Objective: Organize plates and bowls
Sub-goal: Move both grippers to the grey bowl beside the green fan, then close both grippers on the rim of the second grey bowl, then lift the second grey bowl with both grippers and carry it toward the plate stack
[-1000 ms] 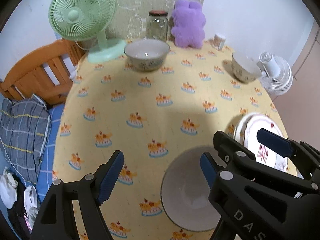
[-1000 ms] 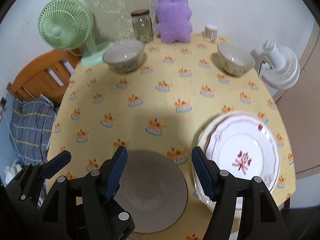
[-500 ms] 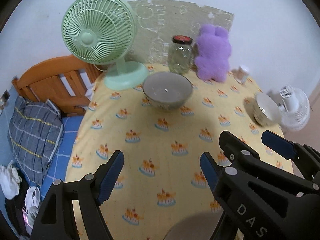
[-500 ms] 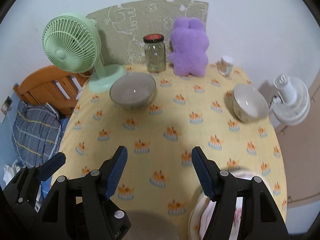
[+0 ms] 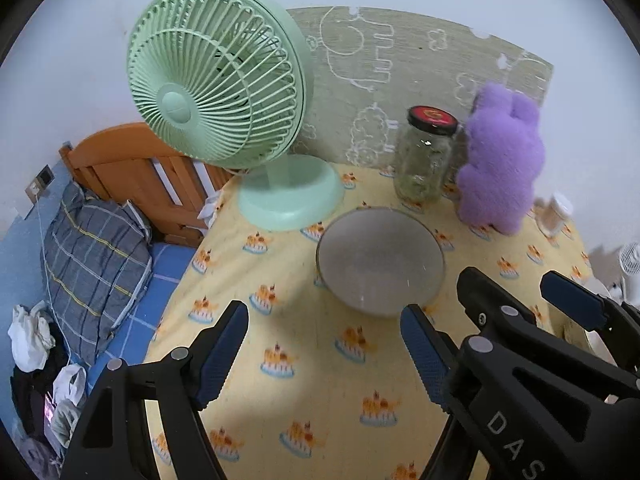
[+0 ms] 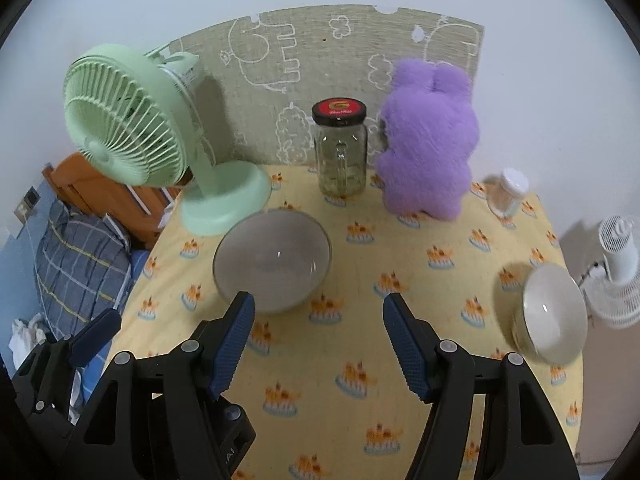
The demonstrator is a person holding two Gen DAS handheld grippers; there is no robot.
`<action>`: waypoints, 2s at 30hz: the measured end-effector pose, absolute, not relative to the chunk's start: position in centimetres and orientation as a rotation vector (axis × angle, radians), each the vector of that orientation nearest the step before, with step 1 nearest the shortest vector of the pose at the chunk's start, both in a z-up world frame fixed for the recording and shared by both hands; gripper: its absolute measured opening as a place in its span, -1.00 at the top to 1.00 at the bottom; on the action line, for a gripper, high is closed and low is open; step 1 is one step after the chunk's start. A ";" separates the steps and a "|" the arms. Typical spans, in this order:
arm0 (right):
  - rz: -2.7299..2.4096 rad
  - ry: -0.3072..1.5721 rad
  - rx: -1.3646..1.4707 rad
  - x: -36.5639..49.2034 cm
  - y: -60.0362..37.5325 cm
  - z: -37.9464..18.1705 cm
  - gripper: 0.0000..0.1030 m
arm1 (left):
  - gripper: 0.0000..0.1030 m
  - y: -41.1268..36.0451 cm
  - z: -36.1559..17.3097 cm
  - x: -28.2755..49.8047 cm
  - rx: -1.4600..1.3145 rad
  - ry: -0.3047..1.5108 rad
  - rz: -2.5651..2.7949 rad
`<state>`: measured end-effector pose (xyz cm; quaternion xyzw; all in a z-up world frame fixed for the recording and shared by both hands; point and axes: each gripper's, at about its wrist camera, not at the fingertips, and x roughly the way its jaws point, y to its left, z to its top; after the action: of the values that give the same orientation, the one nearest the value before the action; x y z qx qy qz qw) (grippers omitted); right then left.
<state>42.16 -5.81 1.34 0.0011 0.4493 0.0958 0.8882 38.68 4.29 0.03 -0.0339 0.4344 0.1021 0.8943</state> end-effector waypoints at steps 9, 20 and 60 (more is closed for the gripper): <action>0.202 0.968 0.024 48.4 -4.7 -2.1 -0.24 | -0.41 5.5 -3.2 44.4 -0.069 0.923 0.235; 0.201 1.040 0.052 53.1 -3.9 -7.4 0.17 | 0.10 6.6 -7.6 48.2 -0.097 0.978 0.242; 0.198 1.093 0.065 47.1 -6.9 -4.4 0.51 | 0.58 3.3 -4.7 42.1 -0.039 1.001 0.215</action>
<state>47.15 -6.89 -4.38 0.0310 0.5189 0.0938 0.8491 42.08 3.27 -4.71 -0.0188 0.4790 0.1027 0.8716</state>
